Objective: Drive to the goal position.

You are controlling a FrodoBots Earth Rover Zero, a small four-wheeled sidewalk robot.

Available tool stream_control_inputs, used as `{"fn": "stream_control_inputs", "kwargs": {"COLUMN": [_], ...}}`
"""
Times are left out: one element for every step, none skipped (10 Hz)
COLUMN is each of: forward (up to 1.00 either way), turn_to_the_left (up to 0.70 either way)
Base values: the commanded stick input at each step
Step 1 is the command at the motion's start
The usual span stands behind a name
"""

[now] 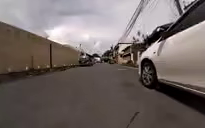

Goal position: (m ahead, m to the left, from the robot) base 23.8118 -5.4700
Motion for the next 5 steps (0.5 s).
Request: {"fn": "stream_control_inputs", "kwargs": {"forward": [0.7,0.7,0.7,0.7,0.7], "turn_to_the_left": [0.0,0.0,0.0,0.0,0.0]}}
